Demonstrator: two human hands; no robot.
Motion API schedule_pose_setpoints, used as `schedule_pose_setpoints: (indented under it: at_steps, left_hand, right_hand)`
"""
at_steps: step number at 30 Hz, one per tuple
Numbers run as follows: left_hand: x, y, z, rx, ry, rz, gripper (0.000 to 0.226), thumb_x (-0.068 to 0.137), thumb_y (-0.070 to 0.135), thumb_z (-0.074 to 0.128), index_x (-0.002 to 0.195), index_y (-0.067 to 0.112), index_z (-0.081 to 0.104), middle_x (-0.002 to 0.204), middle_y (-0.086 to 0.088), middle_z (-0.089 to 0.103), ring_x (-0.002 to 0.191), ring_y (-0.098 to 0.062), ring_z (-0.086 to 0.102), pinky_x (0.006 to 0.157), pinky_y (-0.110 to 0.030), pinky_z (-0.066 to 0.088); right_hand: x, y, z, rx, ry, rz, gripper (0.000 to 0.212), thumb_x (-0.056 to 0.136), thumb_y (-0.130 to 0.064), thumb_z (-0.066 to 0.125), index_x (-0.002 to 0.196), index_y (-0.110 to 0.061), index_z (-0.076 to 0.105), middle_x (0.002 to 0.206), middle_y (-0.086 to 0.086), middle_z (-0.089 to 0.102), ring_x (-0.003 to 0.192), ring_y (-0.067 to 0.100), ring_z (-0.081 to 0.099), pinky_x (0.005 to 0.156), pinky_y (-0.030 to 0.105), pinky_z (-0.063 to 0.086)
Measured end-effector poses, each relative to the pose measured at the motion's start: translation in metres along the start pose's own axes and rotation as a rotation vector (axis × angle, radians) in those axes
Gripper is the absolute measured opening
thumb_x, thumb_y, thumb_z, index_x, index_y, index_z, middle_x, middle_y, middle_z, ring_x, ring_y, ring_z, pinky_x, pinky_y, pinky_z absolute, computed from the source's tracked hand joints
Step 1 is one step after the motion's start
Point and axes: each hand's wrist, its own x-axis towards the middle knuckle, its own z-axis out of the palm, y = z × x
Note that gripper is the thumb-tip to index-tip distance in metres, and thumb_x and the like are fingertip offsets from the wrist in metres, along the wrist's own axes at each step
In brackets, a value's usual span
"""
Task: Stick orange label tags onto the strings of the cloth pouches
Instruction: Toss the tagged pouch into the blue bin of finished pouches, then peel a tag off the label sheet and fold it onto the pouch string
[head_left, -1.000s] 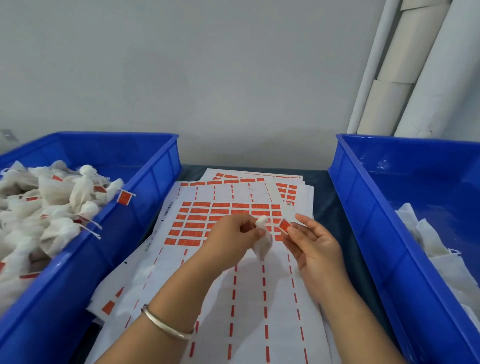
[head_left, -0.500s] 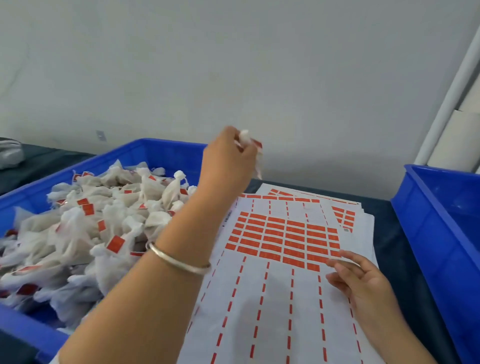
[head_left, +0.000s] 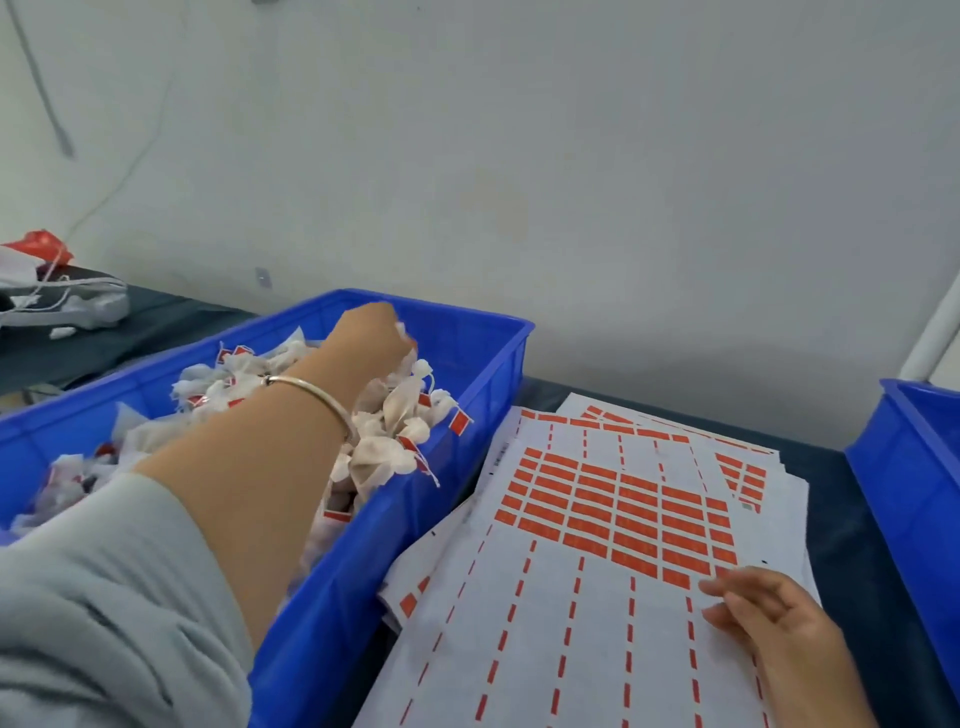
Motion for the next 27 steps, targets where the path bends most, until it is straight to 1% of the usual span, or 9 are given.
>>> schedule_pose_setpoints:
  at_steps: [3, 7, 9, 11, 15, 18, 22, 24, 27]
  left_hand:
    - [-0.003, -0.023, 0.023, 0.287, -0.151, -0.027, 0.029, 0.095, 0.03, 0.043, 0.116, 0.013, 0.054, 0.115, -0.006, 0.058, 0.106, -0.023, 0.053, 0.08, -0.03, 0.035]
    - [0.0, -0.032, 0.032, 0.317, -0.261, -0.134, 0.048, 0.093, 0.035, 0.044, 0.137, 0.016, 0.038, 0.128, -0.008, 0.052, 0.119, -0.027, 0.046, 0.096, -0.037, 0.037]
    - [0.001, -0.031, 0.028, 0.301, -0.29, -0.136, 0.048, 0.092, 0.038, 0.045, 0.135, 0.018, 0.04, 0.117, -0.004, 0.054, 0.109, -0.024, 0.049, 0.093, -0.036, 0.037]
    - [0.0, -0.027, 0.02, 0.293, -0.275, -0.08, 0.04, 0.091, 0.037, 0.046, 0.125, 0.016, 0.051, 0.104, 0.0, 0.054, 0.098, -0.021, 0.05, 0.091, -0.034, 0.039]
    - [-0.014, 0.005, -0.004, 0.25, -0.185, 0.12, 0.033, 0.093, 0.028, 0.045, 0.116, 0.01, 0.058, 0.113, -0.006, 0.06, 0.101, -0.024, 0.055, 0.082, -0.032, 0.043]
    - [-0.035, 0.045, -0.015, 0.064, -0.142, 0.243, 0.04, 0.093, 0.019, 0.045, 0.133, 0.015, 0.046, 0.126, -0.007, 0.055, 0.11, -0.025, 0.053, 0.083, -0.031, 0.042]
    - [-0.075, 0.097, 0.0, -0.087, -0.188, 0.459, 0.046, 0.093, 0.022, 0.051, 0.136, 0.029, 0.039, 0.127, 0.0, 0.055, 0.098, -0.018, 0.056, 0.076, -0.026, 0.044]
    - [-0.104, 0.116, 0.021, -0.148, -0.308, 0.593, 0.046, 0.091, 0.027, 0.056, 0.134, 0.035, 0.041, 0.128, 0.006, 0.055, 0.1, -0.012, 0.057, 0.076, -0.023, 0.046]
    - [-0.151, 0.129, 0.068, -0.143, -0.585, 0.758, 0.049, 0.085, 0.038, 0.062, 0.13, 0.043, 0.043, 0.134, 0.016, 0.049, 0.117, -0.008, 0.05, 0.097, -0.029, 0.043]
  right_hand:
    - [-0.002, -0.001, 0.0, -0.002, 0.0, 0.013, 0.006, 0.089, -0.007, 0.06, 0.091, -0.012, 0.062, 0.089, 0.003, 0.073, 0.077, 0.027, 0.07, 0.076, 0.044, 0.056]
    - [-0.009, -0.002, 0.008, -0.171, 0.015, -0.022, 0.008, 0.089, -0.008, 0.061, 0.085, -0.015, 0.063, 0.09, 0.001, 0.071, 0.076, 0.021, 0.068, 0.074, 0.037, 0.055]
    - [-0.016, -0.004, 0.014, -0.318, -0.033, -0.07, 0.009, 0.089, -0.013, 0.063, 0.084, -0.021, 0.062, 0.096, -0.004, 0.069, 0.078, 0.014, 0.066, 0.071, 0.03, 0.053]
    - [-0.024, -0.007, 0.019, -0.543, -0.112, -0.137, 0.009, 0.089, -0.021, 0.063, 0.088, -0.028, 0.058, 0.104, -0.009, 0.065, 0.084, 0.005, 0.06, 0.081, 0.026, 0.052]
    - [-0.044, -0.026, 0.027, -0.975, -0.215, -0.301, 0.017, 0.093, -0.04, 0.053, 0.11, -0.037, 0.055, 0.125, -0.019, 0.055, 0.104, 0.002, 0.055, 0.101, 0.021, 0.039]
    - [-0.061, -0.046, 0.024, -0.978, -0.256, -0.27, 0.031, 0.093, -0.042, 0.053, 0.124, -0.037, 0.053, 0.133, -0.018, 0.052, 0.113, 0.006, 0.056, 0.101, 0.025, 0.041]
    - [-0.089, -0.076, -0.006, -0.861, -0.151, -0.413, 0.028, 0.094, -0.038, 0.051, 0.122, -0.039, 0.055, 0.125, -0.024, 0.053, 0.113, -0.001, 0.052, 0.1, 0.021, 0.038]
    - [-0.106, -0.089, -0.031, -0.779, -0.106, -0.455, 0.02, 0.093, -0.035, 0.053, 0.112, -0.044, 0.056, 0.11, -0.033, 0.051, 0.105, -0.01, 0.05, 0.096, 0.014, 0.039]
    - [-0.125, -0.102, -0.075, -0.723, -0.04, -0.447, 0.025, 0.091, -0.026, 0.057, 0.087, -0.05, 0.053, 0.092, -0.034, 0.054, 0.097, -0.02, 0.047, 0.078, -0.002, 0.037]
